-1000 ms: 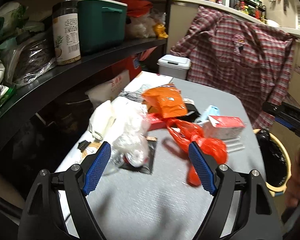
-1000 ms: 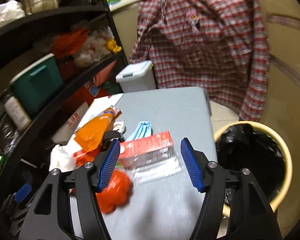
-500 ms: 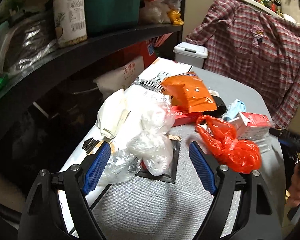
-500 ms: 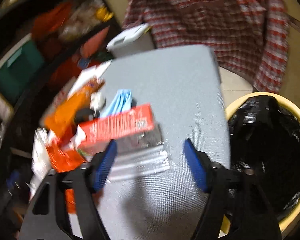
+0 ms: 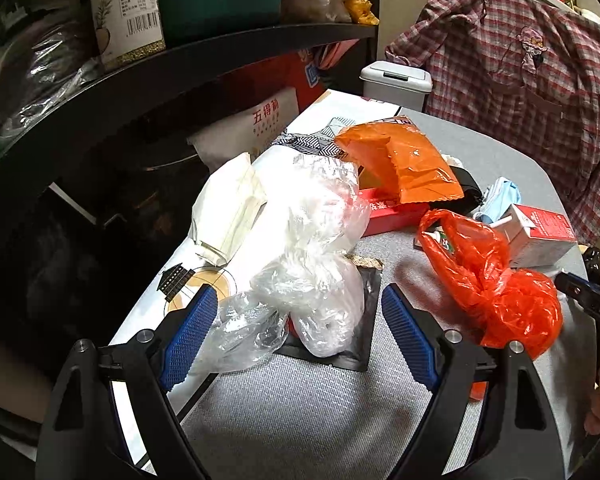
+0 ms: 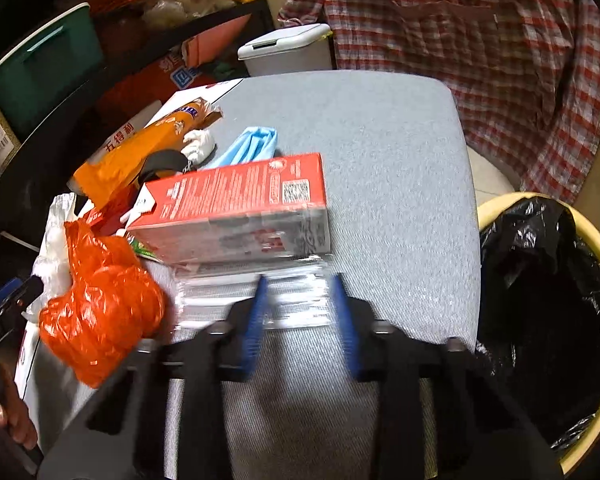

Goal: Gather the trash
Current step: 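Reach the left tool to the clear plastic bag and close on it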

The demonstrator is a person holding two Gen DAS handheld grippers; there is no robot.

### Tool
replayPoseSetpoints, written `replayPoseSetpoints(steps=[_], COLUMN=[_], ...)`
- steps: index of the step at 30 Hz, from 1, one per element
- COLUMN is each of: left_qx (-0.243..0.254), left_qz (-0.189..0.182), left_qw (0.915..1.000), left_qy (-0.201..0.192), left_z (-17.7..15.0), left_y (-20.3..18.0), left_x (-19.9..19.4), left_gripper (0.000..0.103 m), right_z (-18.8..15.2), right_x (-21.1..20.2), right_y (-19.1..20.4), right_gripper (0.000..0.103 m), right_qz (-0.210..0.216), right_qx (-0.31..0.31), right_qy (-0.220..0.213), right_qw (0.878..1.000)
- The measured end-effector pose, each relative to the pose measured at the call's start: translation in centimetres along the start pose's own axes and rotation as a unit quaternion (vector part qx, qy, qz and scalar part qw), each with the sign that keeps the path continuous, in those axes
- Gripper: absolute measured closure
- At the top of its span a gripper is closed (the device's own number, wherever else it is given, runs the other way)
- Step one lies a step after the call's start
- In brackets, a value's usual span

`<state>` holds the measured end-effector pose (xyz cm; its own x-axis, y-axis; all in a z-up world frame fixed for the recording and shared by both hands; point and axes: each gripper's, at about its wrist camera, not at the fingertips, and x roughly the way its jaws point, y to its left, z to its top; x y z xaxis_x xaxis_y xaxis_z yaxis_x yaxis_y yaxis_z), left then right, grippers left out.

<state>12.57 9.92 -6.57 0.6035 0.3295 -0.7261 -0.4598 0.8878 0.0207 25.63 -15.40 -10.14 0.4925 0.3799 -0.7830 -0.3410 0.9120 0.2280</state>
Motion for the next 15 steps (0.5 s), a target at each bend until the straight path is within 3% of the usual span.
replayPoseSetpoints(steps=[3, 5, 8, 10, 13, 15], left_qx=[-0.005, 0.002, 0.012, 0.009, 0.004, 0.009], left_qz=[-0.002, 0.0, 0.0, -0.002, -0.009, -0.014], left_qw=[1.0, 1.0, 0.9999, 0.9998, 0.9999, 0.9999], left_qy=[0.005, 0.007, 0.011, 0.016, 0.01, -0.004], left_z=[0.1, -0.1, -0.1, -0.1, -0.2, -0.2], left_y=[0.1, -0.1, -0.1, 0.2, 0.6, 0.5], left_x=[0.3, 0.4, 0.3, 0.1, -0.9, -1.8], left_gripper=[0.022, 0.025, 0.049, 0.071, 0.089, 0.092], right_z=[-0.3, -0.5, -0.8, -1.0, -1.2, -1.3], right_x=[-0.6, -1.3, -3.1, -4.0, -5.4, -6.5], right_y=[-0.1, 0.1, 0.2, 0.2, 0.3, 0.5], right_gripper=[0.102, 0.103, 0.103, 0.103, 0.103, 0.103], right_qz=[0.009, 0.011, 0.017, 0.018, 0.016, 0.011], right_qx=[-0.002, -0.008, -0.009, -0.013, -0.016, -0.021], right_qy=[-0.001, -0.008, -0.026, -0.033, -0.044, -0.053], right_qw=[1.0, 1.0, 0.999, 0.999, 0.999, 0.998])
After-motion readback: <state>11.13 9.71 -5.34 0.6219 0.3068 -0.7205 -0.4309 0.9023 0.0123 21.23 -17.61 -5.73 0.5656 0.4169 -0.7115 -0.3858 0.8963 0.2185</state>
